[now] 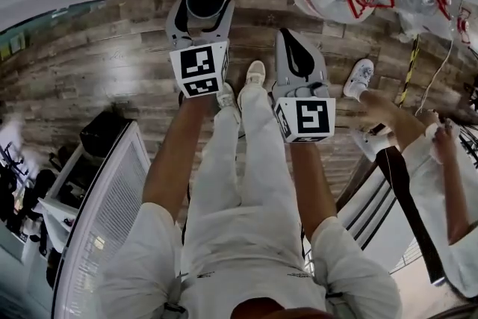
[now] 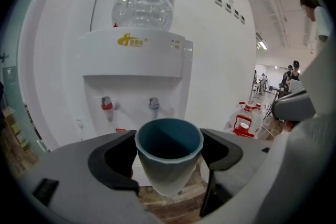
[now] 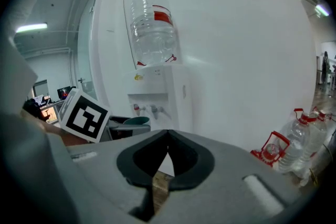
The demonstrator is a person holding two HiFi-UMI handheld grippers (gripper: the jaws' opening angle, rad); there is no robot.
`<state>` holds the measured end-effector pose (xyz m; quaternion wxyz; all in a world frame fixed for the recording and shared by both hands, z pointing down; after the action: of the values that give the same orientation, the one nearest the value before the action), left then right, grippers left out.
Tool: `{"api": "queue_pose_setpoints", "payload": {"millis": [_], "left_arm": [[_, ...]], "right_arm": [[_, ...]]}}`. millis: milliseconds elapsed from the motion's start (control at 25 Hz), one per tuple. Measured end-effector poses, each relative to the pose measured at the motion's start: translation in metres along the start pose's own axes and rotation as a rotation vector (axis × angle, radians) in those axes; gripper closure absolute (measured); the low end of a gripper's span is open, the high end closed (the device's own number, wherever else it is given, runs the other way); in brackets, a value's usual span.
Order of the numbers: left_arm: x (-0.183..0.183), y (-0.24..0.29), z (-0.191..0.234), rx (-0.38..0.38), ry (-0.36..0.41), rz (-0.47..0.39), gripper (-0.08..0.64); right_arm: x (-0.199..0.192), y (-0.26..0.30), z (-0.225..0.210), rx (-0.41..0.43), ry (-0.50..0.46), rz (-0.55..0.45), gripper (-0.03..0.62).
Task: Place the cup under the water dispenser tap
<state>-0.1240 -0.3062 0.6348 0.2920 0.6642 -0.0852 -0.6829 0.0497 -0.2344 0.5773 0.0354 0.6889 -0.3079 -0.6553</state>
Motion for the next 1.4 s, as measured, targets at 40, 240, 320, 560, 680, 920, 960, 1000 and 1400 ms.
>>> {"api": "queue_pose_setpoints", "payload": {"millis": [40, 240, 320, 560, 680, 920, 960, 1000, 1400], "left_arm": [[-0.003, 0.007, 0.002, 0.003, 0.000, -0.003, 0.195], [-0.015, 0.043, 0.008, 0.023, -0.003, -0.010, 0.195], [-0.018, 0.055, 0.011, 0.031, -0.007, -0.011, 0.195], [-0.024, 0.084, 0.015, 0.032, 0.009, -0.015, 0.193], [-0.029, 0.093, 0.017, 0.034, 0.018, -0.007, 0.193], [-0.038, 0.110, 0.025, 0.058, 0.009, -0.001, 0.193], [-0.038, 0.113, 0.027, 0.058, 0.011, -0.008, 0.193], [-0.038, 0.116, 0.028, 0.056, 0.015, -0.015, 0.193], [-0.050, 0.142, 0.037, 0.063, -0.008, -0.069, 0.193]], "right_arm": [[-0.004, 0.002, -0.002, 0.000, 0.001, 0.002, 0.594], [-0.021, 0.014, -0.015, -0.007, 0.000, 0.009, 0.594], [-0.027, 0.018, -0.019, -0.010, 0.000, 0.011, 0.594], [-0.039, 0.024, -0.026, -0.011, 0.006, 0.019, 0.594], [-0.042, 0.024, -0.026, -0.003, 0.001, 0.022, 0.594], [-0.051, 0.025, -0.032, 0.003, -0.006, 0.036, 0.594], [-0.052, 0.025, -0.033, 0.004, -0.005, 0.037, 0.594], [-0.053, 0.026, -0.034, 0.005, -0.005, 0.038, 0.594], [-0.061, 0.033, -0.036, 0.031, -0.002, 0.053, 0.594]]}}
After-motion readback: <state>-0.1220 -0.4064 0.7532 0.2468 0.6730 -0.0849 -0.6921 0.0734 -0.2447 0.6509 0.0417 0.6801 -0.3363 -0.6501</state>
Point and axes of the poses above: the fingertips, and each gripper's own axes: y forward along the fingers, z to its left, x out of its top, the point moved 7 cm from there along -y, backward along the fingers
